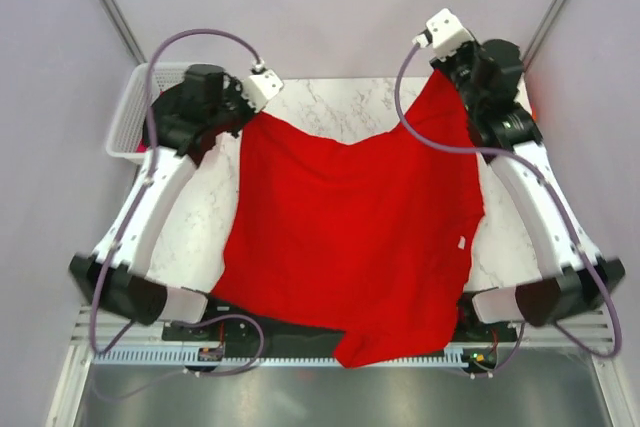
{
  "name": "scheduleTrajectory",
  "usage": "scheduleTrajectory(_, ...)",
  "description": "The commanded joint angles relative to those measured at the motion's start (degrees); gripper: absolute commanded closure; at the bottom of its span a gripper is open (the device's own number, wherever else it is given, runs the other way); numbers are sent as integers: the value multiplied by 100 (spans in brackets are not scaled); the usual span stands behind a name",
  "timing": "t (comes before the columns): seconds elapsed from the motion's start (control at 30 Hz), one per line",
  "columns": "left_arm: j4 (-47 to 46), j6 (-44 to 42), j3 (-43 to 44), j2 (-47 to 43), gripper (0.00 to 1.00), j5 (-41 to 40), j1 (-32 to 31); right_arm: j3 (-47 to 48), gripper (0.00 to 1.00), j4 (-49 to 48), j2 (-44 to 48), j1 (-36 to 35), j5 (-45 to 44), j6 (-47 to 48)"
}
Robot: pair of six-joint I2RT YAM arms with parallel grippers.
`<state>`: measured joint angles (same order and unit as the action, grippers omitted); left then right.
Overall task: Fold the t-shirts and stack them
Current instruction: Flatten the tshirt out
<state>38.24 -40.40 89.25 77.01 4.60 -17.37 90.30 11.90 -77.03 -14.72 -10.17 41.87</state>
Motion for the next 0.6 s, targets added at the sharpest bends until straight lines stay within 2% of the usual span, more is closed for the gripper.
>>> scheduleTrajectory(0.0, -940, -275, -530, 462, 98, -153, 93, -179, 100, -706, -703, 144, 181, -196)
scheduleTrajectory(0.07, -1221, -223, -584, 1127, 98, -144, 154, -215, 100, -855, -1162, 145, 218, -118)
scheduleTrajectory(0.23, -1354, -73, 126, 2553, 98, -187, 330, 232, 100, -1155, -2999, 233, 122, 93)
scheduleTrajectory(0.4, -1284, 234, 1356, 4037, 98, -433, 708, 1927, 100, -1068, -5017, 321, -414, 155)
scheduleTrajectory(0.57, -1082, 121, 2533, 5024, 98, -601, 884, 4133, 100, -699, -6742, 391, -372, 330)
